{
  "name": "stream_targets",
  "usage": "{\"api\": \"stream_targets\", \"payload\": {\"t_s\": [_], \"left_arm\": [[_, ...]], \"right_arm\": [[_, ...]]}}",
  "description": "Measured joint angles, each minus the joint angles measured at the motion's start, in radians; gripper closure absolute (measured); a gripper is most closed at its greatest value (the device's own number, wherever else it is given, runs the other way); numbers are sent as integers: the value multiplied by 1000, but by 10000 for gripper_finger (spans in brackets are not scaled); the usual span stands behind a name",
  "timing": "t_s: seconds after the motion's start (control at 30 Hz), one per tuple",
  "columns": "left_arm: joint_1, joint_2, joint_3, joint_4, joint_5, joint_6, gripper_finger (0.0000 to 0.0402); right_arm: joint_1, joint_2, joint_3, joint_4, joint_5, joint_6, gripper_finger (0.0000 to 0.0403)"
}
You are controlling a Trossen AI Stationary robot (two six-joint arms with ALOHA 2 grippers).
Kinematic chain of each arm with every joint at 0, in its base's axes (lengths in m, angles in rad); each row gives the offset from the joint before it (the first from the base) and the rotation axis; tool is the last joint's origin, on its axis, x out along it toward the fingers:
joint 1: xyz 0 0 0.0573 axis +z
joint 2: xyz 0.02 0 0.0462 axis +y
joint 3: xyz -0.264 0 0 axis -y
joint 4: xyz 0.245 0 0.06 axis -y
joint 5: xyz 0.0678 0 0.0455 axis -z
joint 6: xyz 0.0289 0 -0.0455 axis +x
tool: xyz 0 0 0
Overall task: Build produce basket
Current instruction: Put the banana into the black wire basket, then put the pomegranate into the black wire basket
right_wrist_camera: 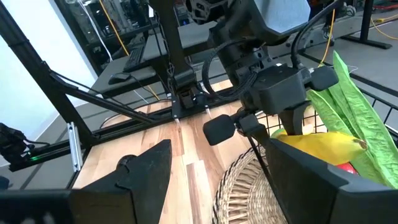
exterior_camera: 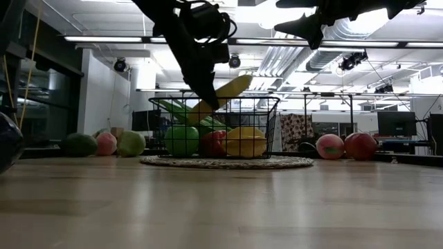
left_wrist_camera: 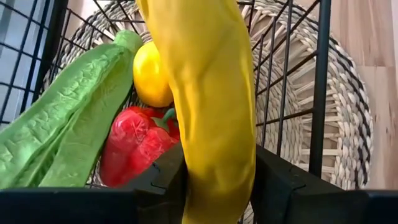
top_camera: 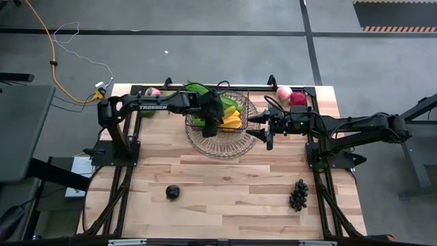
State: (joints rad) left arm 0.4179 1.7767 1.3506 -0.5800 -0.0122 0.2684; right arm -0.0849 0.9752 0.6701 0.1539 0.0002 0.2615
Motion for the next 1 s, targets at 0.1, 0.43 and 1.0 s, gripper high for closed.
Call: {"api": "stream_targets", "payload": {"t_s": [0.1, 0.43, 1.0], "left_arm": [[0, 0, 0, 0, -9, 23, 264], [-7, -8, 0, 0, -32, -4, 155], [-17, -263, 177, -69, 190, -288, 124]], "right_arm": [[0, 0, 0, 0, 0, 0, 151], [0, 0, 0, 0, 0, 0, 151], [0, 0, 0, 0, 0, 0, 151]]}}
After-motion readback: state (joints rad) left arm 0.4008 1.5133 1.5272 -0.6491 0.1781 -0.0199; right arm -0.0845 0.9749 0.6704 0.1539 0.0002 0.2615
